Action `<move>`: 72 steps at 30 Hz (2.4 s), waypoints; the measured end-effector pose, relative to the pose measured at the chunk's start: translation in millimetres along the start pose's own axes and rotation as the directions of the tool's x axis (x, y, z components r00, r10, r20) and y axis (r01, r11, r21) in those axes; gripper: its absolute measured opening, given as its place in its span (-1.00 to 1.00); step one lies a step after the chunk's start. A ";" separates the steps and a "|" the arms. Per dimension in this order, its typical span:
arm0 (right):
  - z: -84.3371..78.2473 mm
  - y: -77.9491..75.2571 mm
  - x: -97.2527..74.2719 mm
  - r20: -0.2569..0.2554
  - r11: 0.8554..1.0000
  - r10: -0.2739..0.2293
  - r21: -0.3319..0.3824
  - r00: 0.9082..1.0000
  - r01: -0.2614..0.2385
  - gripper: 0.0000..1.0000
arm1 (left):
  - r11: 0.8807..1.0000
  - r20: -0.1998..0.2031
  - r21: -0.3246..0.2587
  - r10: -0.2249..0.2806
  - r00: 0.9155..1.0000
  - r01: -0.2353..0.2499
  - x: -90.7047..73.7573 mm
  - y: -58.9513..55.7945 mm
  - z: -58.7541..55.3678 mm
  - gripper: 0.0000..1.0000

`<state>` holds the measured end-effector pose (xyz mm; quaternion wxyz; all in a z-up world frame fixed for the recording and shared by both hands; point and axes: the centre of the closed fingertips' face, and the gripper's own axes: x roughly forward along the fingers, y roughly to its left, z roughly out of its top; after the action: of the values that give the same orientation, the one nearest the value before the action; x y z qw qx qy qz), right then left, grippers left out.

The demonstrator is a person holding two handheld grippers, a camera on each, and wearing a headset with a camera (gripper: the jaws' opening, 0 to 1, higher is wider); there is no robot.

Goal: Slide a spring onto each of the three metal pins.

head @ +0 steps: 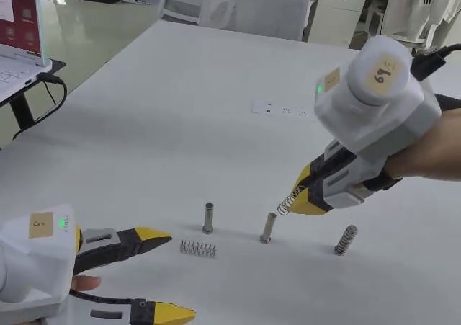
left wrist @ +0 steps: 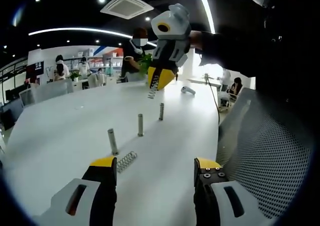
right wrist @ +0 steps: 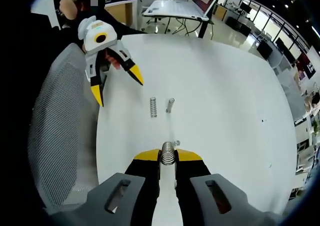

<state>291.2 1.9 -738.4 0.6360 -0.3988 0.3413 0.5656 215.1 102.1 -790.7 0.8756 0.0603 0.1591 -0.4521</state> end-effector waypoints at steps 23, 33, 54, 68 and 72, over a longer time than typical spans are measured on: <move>-6.4 -15.6 29.1 -0.123 0.998 0.046 -0.034 0.991 -0.050 -0.83 | 0.999 -0.010 0.024 0.046 0.999 -0.046 -1.0 5.5 -2.8 0.42; -9.0 -19.2 39.9 -0.151 0.997 0.064 -0.037 0.987 -0.070 -0.82 | 0.998 -0.013 0.038 0.044 0.999 -0.043 -1.5 3.5 -0.4 0.43; -20.3 -18.3 59.4 -0.198 0.994 0.095 -0.028 0.976 -0.103 -0.82 | 0.998 -0.013 0.033 0.046 0.999 -0.046 -3.4 3.1 -1.4 0.39; -30.0 -17.4 81.7 -0.243 0.993 0.098 -0.041 0.965 -0.111 -0.82 | 0.998 -0.014 0.037 0.048 0.999 -0.047 -4.3 3.9 -1.3 0.38; -31.5 -16.3 85.9 -0.248 0.993 0.098 -0.043 0.964 -0.113 -0.82 | 0.998 -0.013 0.037 0.049 0.999 -0.049 -4.3 3.2 -0.4 0.38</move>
<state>318.9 11.4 -826.6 0.5462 -0.4650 0.4221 0.5543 215.3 107.4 -789.8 0.8840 0.0835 0.1555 -0.4330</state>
